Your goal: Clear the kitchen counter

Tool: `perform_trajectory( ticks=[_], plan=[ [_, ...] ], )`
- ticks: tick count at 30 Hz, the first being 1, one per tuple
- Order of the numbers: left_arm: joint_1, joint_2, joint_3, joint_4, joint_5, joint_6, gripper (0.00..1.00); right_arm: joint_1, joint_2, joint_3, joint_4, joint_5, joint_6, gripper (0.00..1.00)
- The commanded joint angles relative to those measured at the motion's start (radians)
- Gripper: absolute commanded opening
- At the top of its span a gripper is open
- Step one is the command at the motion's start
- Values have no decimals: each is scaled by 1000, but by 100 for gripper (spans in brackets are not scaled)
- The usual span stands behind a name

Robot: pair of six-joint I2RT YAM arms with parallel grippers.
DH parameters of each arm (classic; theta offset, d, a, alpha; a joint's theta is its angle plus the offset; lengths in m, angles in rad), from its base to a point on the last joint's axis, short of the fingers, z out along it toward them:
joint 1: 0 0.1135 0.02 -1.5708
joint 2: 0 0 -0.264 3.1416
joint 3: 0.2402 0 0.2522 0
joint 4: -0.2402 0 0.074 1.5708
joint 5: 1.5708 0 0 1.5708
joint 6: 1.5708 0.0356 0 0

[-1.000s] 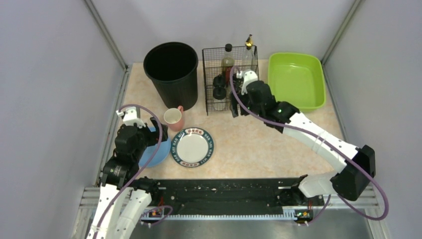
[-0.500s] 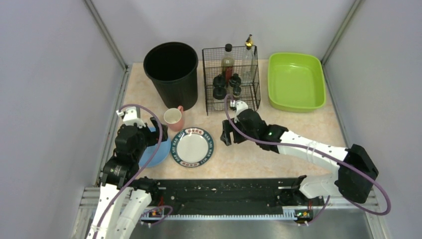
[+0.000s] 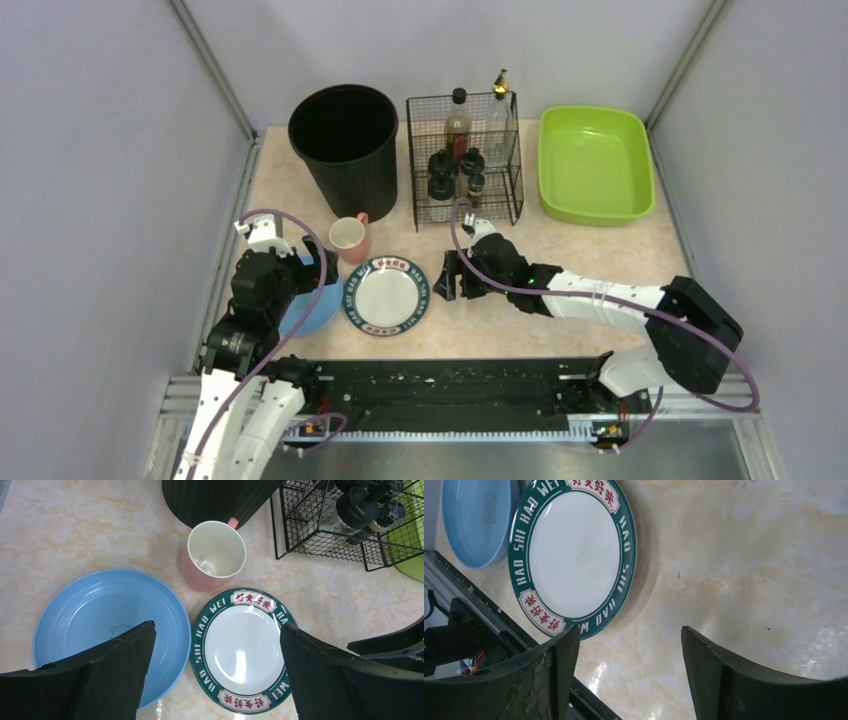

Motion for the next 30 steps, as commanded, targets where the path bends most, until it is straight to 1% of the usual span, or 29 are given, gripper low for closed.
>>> perform_trajectory(
  ticks=[1, 8, 11, 15, 23, 27, 30],
  plan=[
    [-3, -10, 1, 25, 10, 0, 99, 19, 45, -30, 139, -34, 79, 73],
    [-3, -9, 2, 25, 13, 2, 99, 31, 131, -59, 252, -40, 153, 73],
    [-3, -10, 1, 25, 10, 1, 99, 34, 180, -74, 328, -59, 201, 73],
    [-3, -10, 0, 25, 10, 1, 99, 42, 250, -91, 426, -85, 262, 71],
    [-3, -8, 0, 26, 11, 2, 99, 73, 359, -90, 550, -82, 331, 66],
    [-3, -7, 1, 24, 9, 1, 99, 89, 417, -72, 582, -89, 348, 60],
    [-3, -5, 0, 25, 10, 1, 99, 96, 449, -71, 613, -95, 358, 50]
  ],
)
